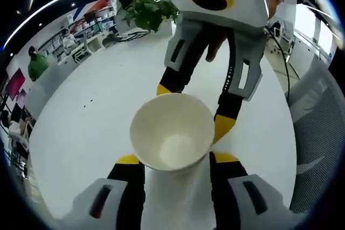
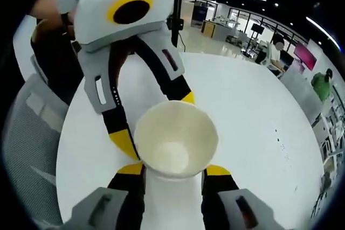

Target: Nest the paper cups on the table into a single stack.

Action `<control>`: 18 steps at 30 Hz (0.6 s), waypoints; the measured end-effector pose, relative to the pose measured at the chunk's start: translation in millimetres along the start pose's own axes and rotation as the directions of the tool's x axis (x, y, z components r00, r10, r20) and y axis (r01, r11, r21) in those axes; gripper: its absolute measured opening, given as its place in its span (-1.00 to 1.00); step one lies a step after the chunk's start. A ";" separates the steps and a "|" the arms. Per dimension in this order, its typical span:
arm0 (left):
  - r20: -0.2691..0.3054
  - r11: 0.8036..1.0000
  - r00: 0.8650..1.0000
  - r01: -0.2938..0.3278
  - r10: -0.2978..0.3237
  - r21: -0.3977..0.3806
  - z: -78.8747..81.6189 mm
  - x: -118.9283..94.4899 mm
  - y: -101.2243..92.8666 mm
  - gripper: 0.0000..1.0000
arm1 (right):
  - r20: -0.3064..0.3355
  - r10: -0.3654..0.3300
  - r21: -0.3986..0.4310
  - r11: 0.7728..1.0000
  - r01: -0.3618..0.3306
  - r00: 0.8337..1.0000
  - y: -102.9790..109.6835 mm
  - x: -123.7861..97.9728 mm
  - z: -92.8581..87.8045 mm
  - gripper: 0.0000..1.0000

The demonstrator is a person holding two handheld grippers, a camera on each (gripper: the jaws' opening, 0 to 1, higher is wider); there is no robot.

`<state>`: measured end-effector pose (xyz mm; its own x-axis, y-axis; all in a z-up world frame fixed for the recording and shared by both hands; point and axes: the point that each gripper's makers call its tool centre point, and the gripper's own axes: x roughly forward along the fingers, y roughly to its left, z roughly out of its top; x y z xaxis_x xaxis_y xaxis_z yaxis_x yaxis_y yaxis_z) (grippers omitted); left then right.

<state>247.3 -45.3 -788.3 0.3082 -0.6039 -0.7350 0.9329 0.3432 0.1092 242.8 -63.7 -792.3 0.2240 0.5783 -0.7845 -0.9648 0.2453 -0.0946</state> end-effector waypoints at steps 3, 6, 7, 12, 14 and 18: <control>-0.006 1.000 1.000 -0.005 0.005 -0.018 -4.7 -0.2 2.2 0.00 | -0.001 -0.007 0.013 1.000 0.007 1.000 -0.3 0.6 -0.7 -0.08; -0.006 0.999 1.000 -0.012 0.011 -0.037 -8.9 -2.8 3.1 0.06 | 0.012 -0.017 0.038 0.999 0.016 1.000 0.1 -2.2 0.4 0.02; -0.006 0.999 1.000 -0.015 0.014 -0.038 -9.8 -5.0 1.2 0.06 | 0.014 -0.019 0.049 0.999 0.018 1.000 0.4 -2.7 0.4 0.09; 0.003 0.998 0.999 -0.041 0.041 -0.051 -10.5 -14.3 0.0 0.14 | 0.015 -0.038 0.072 0.997 0.037 0.999 2.7 -5.6 -3.4 0.22; 0.003 0.997 0.999 -0.050 0.050 -0.061 -12.4 -16.1 1.2 0.19 | 0.012 -0.041 0.073 0.997 0.040 0.999 8.1 -7.1 -3.1 0.27; 0.013 0.993 0.997 -0.075 0.077 -0.087 -15.5 -27.3 -1.3 0.28 | -0.007 -0.050 0.072 0.996 0.051 0.999 12.5 -10.0 -7.2 0.39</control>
<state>234.7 -18.1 -778.7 0.3814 -0.5854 -0.7155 0.8874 0.4487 0.1059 227.5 -72.0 -790.1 0.2713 0.5599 -0.7829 -0.9399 0.3295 -0.0901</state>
